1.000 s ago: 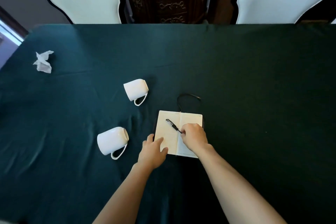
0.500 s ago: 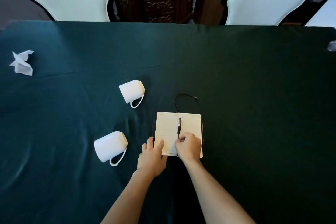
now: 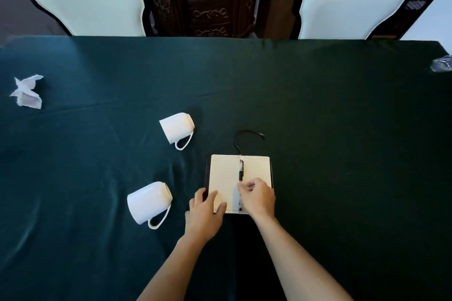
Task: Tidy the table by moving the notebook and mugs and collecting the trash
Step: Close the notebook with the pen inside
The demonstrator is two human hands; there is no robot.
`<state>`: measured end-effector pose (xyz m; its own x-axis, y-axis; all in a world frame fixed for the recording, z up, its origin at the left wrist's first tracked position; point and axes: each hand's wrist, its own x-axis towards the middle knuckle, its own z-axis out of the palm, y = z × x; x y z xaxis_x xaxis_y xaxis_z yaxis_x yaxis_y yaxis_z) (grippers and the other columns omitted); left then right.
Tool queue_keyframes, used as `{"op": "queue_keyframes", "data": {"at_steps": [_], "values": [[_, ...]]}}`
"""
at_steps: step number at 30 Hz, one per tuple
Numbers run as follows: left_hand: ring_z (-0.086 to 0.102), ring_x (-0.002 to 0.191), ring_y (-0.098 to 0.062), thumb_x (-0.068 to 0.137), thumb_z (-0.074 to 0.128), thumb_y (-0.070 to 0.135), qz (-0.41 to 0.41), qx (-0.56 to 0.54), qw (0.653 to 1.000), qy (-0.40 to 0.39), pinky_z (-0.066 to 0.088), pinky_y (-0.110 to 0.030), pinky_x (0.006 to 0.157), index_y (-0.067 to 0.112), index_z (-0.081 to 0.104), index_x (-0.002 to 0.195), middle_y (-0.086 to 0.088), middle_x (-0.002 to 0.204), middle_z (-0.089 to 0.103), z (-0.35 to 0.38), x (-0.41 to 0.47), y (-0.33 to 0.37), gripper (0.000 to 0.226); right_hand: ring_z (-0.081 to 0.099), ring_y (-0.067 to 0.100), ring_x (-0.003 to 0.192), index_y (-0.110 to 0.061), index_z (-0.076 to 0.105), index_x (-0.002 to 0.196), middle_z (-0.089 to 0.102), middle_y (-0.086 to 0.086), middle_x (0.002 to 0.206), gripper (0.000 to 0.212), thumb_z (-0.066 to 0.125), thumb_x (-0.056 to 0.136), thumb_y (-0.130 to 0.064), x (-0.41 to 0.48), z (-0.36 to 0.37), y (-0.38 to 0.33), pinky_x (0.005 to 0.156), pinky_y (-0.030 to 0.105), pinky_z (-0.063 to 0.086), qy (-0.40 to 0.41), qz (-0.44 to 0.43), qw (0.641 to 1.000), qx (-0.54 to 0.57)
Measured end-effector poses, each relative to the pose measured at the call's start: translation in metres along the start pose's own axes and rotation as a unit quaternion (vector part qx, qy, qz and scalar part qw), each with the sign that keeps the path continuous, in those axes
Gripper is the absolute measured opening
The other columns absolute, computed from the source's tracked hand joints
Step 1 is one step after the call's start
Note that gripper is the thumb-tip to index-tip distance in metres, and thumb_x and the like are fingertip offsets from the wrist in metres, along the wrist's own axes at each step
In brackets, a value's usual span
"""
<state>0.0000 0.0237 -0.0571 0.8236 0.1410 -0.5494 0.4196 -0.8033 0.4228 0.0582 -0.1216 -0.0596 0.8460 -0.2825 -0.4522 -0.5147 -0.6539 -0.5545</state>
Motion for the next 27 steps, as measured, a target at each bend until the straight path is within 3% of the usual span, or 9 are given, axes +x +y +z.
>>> {"op": "queue_keyframes", "data": {"at_steps": [4,8,11,15,18,23,27], "values": [[0.028,0.149,-0.033,0.103,0.048,0.048,-0.051,-0.086,0.994,0.035,0.033,-0.051,0.117,0.02,0.04,0.155,-0.01,0.164,0.029,-0.004,0.008,0.001,0.059,0.063,0.025,0.109,-0.014,0.063,0.12,0.065,0.008,0.12,0.035,0.068,0.092,-0.035,0.009,-0.019,0.019,0.086,0.032,0.049,0.049,0.039,0.998,-0.025],[0.05,0.135,-0.03,0.1,0.058,0.04,-0.089,-0.206,0.973,0.054,0.043,-0.043,0.114,0.013,0.043,0.153,-0.016,0.152,0.043,-0.007,0.018,0.0,0.061,0.058,0.028,0.123,-0.014,0.052,0.139,0.057,0.012,0.135,0.056,0.073,0.089,-0.029,0.017,-0.035,0.04,0.098,0.038,0.049,0.035,0.084,0.995,-0.033],[0.06,0.114,-0.024,0.1,0.06,0.035,-0.11,-0.252,0.96,0.059,0.051,-0.037,0.097,0.01,0.043,0.152,-0.015,0.142,0.057,-0.011,0.021,0.005,0.061,0.061,0.026,0.12,-0.012,0.054,0.138,0.064,0.009,0.13,0.057,0.074,0.088,-0.03,0.023,-0.038,0.048,0.101,0.04,0.052,-0.004,0.088,0.996,0.001],[0.065,0.12,-0.028,0.094,0.067,0.034,-0.162,-0.31,0.935,0.066,0.054,-0.039,0.099,0.011,0.049,0.149,-0.012,0.135,0.067,-0.011,0.023,0.003,0.062,0.06,0.027,0.123,-0.012,0.057,0.135,0.062,0.009,0.133,0.054,0.075,0.088,-0.031,0.024,-0.041,0.049,0.102,0.042,0.052,-0.024,0.089,0.995,0.026],[0.072,0.105,-0.027,0.089,0.072,0.026,-0.164,-0.339,0.924,0.068,0.061,-0.044,0.093,0.013,0.064,0.136,-0.011,0.116,0.075,-0.009,0.018,0.002,0.049,0.061,0.025,0.119,-0.011,0.061,0.132,0.065,0.007,0.128,0.047,0.073,0.089,-0.028,0.028,-0.042,0.054,0.101,0.043,0.054,-0.041,0.081,0.995,0.028],[0.067,0.084,-0.016,0.091,0.072,0.018,-0.108,-0.361,0.922,0.093,0.052,-0.028,0.073,0.015,0.069,0.124,0.001,0.084,0.067,-0.012,0.004,0.017,0.033,0.063,0.018,0.102,-0.013,0.068,0.119,0.069,0.002,0.115,0.033,0.075,0.088,-0.024,0.029,-0.048,0.065,0.088,0.033,0.054,-0.062,0.078,0.993,0.06],[0.074,0.089,-0.012,0.093,0.072,0.019,-0.053,-0.371,0.924,0.081,0.053,-0.017,0.063,0.021,0.068,0.115,0.0,0.103,0.076,-0.006,-0.011,0.051,0.022,0.066,0.019,0.103,-0.013,0.067,0.122,0.072,0.005,0.117,0.038,0.077,0.087,-0.025,0.029,-0.056,0.069,0.089,0.033,0.054,-0.079,0.083,0.99,0.086]]}}
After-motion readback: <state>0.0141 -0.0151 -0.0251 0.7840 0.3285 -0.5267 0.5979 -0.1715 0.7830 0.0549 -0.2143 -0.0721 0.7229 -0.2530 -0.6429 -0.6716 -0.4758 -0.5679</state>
